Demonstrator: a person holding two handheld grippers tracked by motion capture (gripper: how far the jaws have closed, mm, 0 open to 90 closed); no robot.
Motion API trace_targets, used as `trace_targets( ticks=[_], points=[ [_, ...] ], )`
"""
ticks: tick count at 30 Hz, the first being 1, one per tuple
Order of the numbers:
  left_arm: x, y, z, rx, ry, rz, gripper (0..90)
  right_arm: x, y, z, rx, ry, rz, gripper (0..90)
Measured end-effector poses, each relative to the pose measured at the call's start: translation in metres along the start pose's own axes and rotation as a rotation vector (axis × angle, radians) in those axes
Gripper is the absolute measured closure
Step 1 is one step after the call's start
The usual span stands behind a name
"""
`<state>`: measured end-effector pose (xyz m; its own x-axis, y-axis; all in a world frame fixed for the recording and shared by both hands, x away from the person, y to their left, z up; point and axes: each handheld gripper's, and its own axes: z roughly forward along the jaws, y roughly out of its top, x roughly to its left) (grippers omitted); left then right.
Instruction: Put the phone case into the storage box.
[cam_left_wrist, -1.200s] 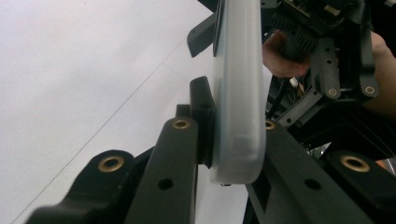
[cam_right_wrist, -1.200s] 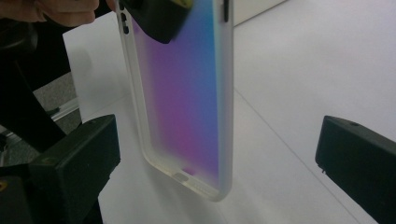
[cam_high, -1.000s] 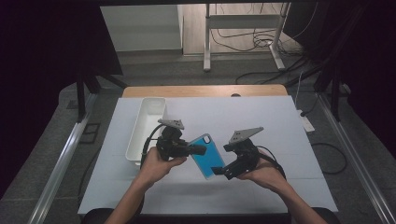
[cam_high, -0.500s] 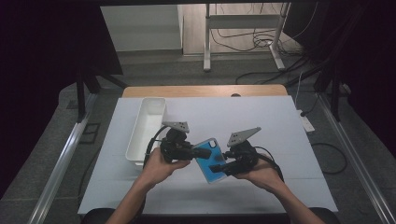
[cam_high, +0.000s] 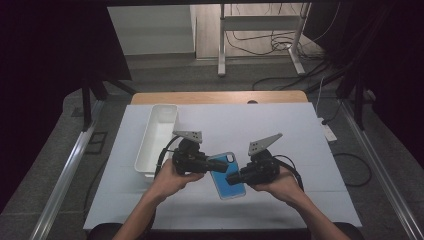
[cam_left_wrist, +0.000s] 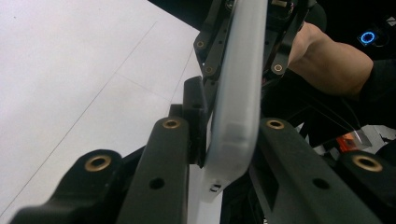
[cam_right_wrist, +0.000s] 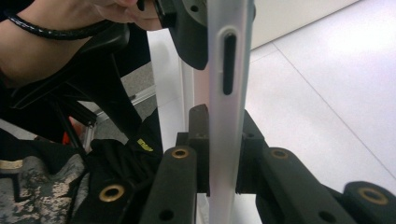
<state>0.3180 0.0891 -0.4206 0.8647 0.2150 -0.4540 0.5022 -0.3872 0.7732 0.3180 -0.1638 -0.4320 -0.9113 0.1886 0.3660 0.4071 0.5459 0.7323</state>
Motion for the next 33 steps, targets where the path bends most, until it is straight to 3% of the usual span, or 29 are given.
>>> trace_targets(
  ticks=[5,12,14,15,20,27,33],
  points=[
    [-0.002,0.001,-0.001,-0.015,0.04,0.007,75.5,0.001,0.001,-0.001,-0.004,-0.02,0.004,80.9],
    [-0.004,0.002,-0.006,-0.053,0.14,0.027,55.2,0.009,0.004,-0.005,-0.038,-0.122,-0.03,81.2],
    [-0.004,0.002,-0.006,-0.058,0.151,0.028,48.5,0.01,0.005,-0.006,-0.046,-0.14,-0.035,81.3],
    [-0.004,0.002,-0.007,-0.065,0.181,0.028,45.0,0.01,0.005,-0.006,-0.048,-0.15,-0.037,81.3],
    [-0.004,0.001,-0.007,-0.07,0.237,0.032,30.0,0.012,0.006,-0.009,-0.07,-0.198,-0.044,81.4],
    [0.0,-0.002,-0.008,-0.088,0.317,-0.011,8.0,0.011,0.006,-0.014,-0.1,-0.264,-0.031,81.5],
    [0.002,-0.005,-0.007,-0.083,0.344,-0.04,1.7,0.011,0.005,-0.019,-0.123,-0.317,-0.017,81.6]
  ],
)
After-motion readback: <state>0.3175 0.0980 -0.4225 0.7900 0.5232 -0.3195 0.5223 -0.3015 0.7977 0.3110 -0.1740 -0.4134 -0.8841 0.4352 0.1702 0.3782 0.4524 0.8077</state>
